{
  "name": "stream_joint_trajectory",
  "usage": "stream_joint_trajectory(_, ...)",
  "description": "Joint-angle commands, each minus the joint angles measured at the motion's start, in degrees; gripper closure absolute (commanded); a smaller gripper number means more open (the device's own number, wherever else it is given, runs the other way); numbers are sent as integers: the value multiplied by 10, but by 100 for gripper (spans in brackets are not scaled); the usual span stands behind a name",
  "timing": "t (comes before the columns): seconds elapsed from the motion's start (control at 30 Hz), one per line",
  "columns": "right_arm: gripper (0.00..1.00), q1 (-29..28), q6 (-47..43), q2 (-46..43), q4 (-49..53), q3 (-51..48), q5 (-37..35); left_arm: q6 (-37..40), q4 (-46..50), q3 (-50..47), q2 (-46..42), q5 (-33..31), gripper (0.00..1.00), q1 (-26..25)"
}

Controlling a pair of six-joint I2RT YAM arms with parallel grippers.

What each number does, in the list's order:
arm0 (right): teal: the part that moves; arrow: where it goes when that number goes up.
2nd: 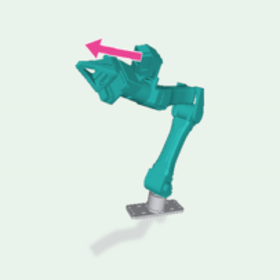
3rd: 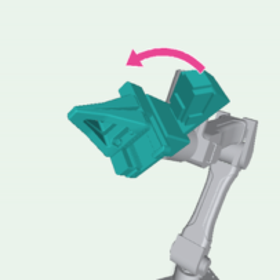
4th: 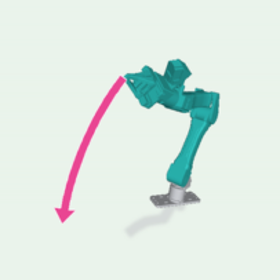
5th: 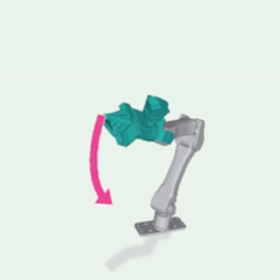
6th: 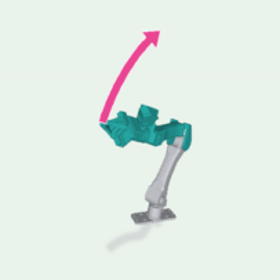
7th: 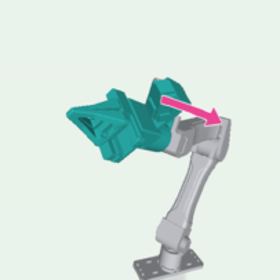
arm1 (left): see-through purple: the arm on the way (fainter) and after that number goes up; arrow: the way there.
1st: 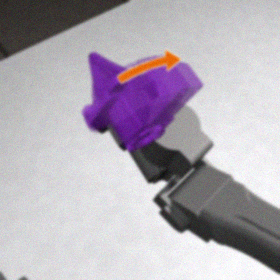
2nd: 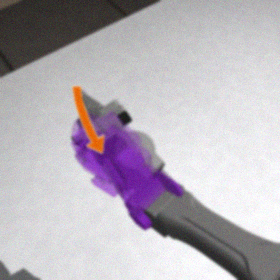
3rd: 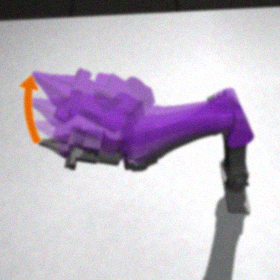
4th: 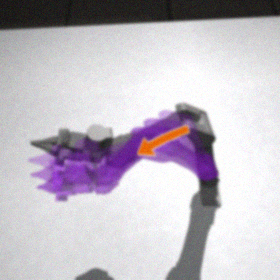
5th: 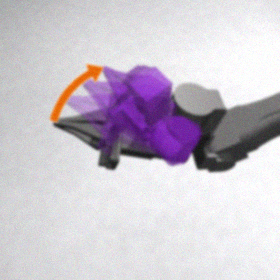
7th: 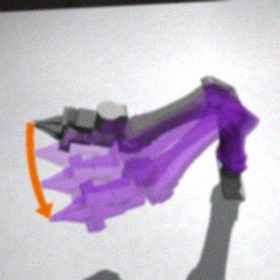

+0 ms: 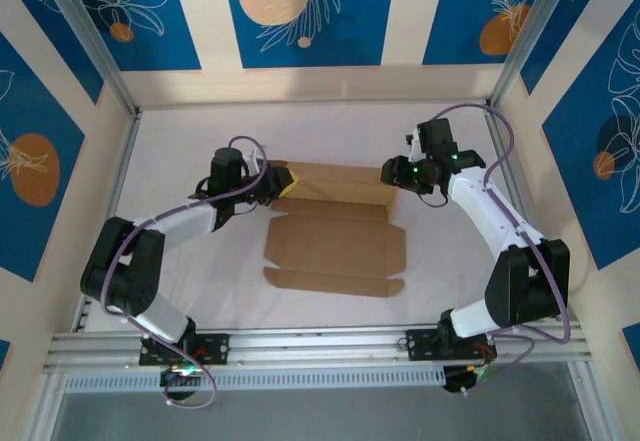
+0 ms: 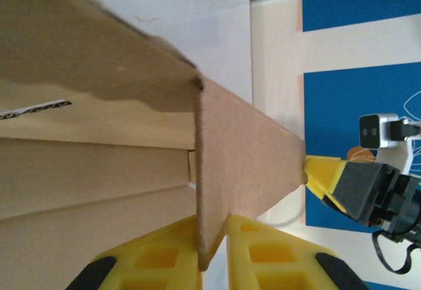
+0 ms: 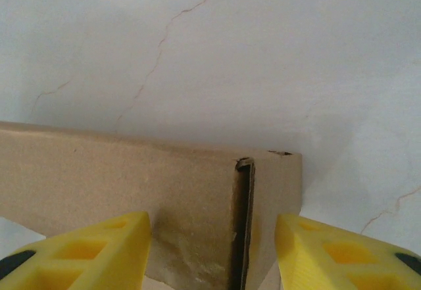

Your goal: Fold the paper box

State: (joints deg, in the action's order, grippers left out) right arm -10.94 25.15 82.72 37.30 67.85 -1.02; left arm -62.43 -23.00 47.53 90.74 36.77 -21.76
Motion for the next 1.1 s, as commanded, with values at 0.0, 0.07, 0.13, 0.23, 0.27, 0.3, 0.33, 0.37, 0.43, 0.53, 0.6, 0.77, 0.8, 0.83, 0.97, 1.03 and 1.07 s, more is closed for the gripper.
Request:
stream_joint_trajectory(0.0,47,7,-1,-2,17,23,-8,36,40,22,1,-8,68,-14)
stream_joint_trajectory(0.07,47,5,-5,1,20,26,-11,81,117,39,-24,-31,54,-9)
stream_joint_trajectory(0.13,47,5,-8,2,19,26,-18,143,214,57,-58,-70,45,-4)
stream_joint_trajectory(0.23,49,6,-9,3,17,28,-20,237,349,97,-107,-143,36,0)
stream_joint_trajectory(0.27,50,5,-9,5,17,30,-19,261,379,104,-122,-167,35,0)
stream_joint_trajectory(0.3,50,5,-10,6,16,31,-20,278,400,104,-136,-186,35,2)
stream_joint_trajectory(0.33,50,3,-11,8,17,32,-21,287,410,102,-147,-205,36,4)
stream_joint_trajectory(0.37,50,1,-13,10,18,34,-23,294,416,94,-158,-222,36,7)
stream_joint_trajectory(0.43,50,-2,-15,13,20,35,-26,290,413,70,-171,-249,43,15)
stream_joint_trajectory(0.53,51,-6,-20,15,19,33,-29,275,383,41,-162,-242,59,22)
stream_joint_trajectory(0.6,51,-6,-22,14,18,31,-30,261,370,36,-137,-241,66,23)
stream_joint_trajectory(0.77,51,-8,-24,13,16,25,-30,245,339,60,-40,-224,67,23)
stream_joint_trajectory(0.8,51,-8,-24,13,15,23,-29,243,331,64,-26,-223,68,23)
stream_joint_trajectory(0.83,51,-8,-24,13,14,22,-29,243,324,69,-12,-220,68,23)
stream_joint_trajectory(0.97,51,-9,-22,14,10,19,-25,248,318,92,37,-230,65,20)
stream_joint_trajectory(1.03,51,-11,-21,15,10,20,-24,251,317,96,53,-235,62,18)
stream_joint_trajectory(1.07,51,-10,-21,16,10,20,-24,253,316,97,59,-240,60,18)
